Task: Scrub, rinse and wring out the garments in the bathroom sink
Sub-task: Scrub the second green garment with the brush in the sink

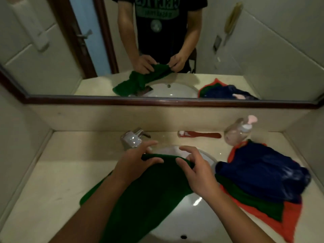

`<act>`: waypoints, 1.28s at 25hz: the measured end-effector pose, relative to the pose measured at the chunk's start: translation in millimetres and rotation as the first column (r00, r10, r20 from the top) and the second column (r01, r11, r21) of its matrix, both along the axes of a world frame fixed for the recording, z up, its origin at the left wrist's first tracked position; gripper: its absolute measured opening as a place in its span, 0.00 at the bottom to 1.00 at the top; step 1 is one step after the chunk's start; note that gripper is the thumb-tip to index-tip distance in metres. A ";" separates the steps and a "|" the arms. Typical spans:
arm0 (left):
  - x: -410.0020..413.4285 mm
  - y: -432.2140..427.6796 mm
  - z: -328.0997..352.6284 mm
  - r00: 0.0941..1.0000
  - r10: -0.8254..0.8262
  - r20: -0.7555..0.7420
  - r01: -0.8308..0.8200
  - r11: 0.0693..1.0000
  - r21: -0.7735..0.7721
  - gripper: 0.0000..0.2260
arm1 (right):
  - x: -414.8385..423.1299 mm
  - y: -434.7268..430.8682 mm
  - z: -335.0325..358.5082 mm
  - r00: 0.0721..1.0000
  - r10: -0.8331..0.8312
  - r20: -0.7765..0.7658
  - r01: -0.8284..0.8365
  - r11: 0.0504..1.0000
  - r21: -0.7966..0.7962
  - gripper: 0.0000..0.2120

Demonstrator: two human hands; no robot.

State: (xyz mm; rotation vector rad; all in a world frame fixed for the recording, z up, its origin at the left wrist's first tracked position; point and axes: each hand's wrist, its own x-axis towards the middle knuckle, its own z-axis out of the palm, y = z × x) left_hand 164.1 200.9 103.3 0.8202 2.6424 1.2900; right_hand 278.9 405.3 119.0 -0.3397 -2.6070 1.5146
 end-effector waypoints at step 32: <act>-32.1 389.0 -28.9 0.977 0.010 0.214 -0.020 0.999 0.046 0.09 | -47.9 344.7 -18.7 0.946 -0.319 -0.054 0.320 0.947 0.015 0.04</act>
